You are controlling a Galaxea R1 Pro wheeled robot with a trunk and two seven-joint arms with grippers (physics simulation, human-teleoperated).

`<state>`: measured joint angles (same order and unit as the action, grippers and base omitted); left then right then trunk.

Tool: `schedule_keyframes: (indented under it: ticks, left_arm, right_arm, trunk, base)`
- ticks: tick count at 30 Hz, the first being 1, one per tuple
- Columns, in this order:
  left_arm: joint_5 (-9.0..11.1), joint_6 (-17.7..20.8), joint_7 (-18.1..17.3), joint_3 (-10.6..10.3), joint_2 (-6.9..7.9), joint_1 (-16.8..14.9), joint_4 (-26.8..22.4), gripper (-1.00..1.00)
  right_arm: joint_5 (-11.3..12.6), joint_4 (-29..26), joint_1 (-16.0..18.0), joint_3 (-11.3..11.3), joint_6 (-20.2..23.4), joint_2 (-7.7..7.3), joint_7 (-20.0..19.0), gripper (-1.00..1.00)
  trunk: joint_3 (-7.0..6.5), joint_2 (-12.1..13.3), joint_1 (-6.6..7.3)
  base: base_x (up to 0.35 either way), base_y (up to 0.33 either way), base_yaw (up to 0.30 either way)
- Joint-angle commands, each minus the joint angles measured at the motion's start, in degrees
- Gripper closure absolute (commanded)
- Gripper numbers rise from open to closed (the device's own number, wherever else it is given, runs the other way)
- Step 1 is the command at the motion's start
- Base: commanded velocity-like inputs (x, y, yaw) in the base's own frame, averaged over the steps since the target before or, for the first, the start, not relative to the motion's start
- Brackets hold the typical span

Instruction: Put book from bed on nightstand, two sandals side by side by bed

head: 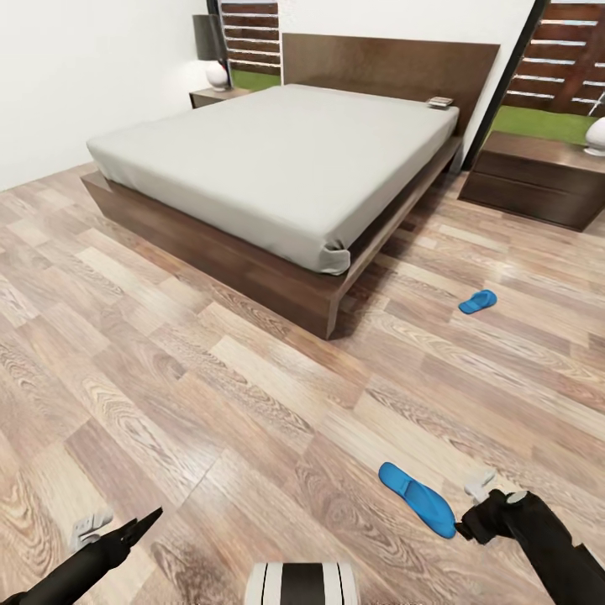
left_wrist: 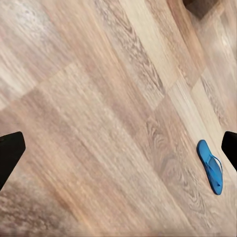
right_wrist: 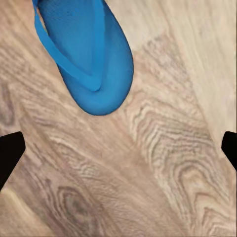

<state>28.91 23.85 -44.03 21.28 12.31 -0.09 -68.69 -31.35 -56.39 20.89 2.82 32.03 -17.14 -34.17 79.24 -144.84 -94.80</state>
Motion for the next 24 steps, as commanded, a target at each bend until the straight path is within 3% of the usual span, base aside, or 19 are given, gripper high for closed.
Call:
schedule_keyframes:
  ticks: [1,3,5,7,17,24]
  left_arm:
    - [0.4,0.5,-0.2,0.0,0.0,0.0,0.0,-1.0]
    - [0.4,0.5,-0.5,0.0,0.0,0.0,0.0,-1.0]
    - [0.4,0.5,-0.9,0.0,-0.05,0.0,0.0,-1.0]
    - [0.4,0.5,-1.0,0.0,-0.04,0.0,0.0,-1.0]
    - [0.4,0.5,-1.1,0.0,-0.01,0.0,0.0,-1.0]
    - [0.5,0.5,-1.1,0.0,-0.06,0.0,0.0,-1.0]
  right_arm:
    - [-0.6,0.1,1.3,0.1,1.0,0.03,-0.6,-1.0]
    - [-0.6,0.5,3.8,0.1,4.1,0.09,-0.7,-1.0]
    - [-0.7,0.1,5.8,0.0,10.5,0.58,-0.8,-1.0]
    - [-0.7,-2.4,6.2,-0.1,12.3,0.67,-0.8,-1.0]
    - [0.0,-5.6,6.4,-0.4,13.3,0.71,-0.9,-1.0]
    - [0.1,-4.6,6.4,-0.5,10.4,0.77,-1.0,-1.0]
  trunk:
    - [0.27,0.0,-0.01]
    - [0.71,-0.1,-0.07]
    - [1.16,-0.1,-0.12]
    - [1.6,-0.1,-0.17]
    - [3.82,-0.2,-0.43]
    - [5.37,-0.3,-0.61]
  base:
    - [0.0,0.0,0.0]
    - [0.0,0.0,0.0]
    - [0.0,0.0,0.0]
    - [0.0,0.0,0.0]
    - [0.0,0.0,0.0]
    - [0.0,0.0,0.0]
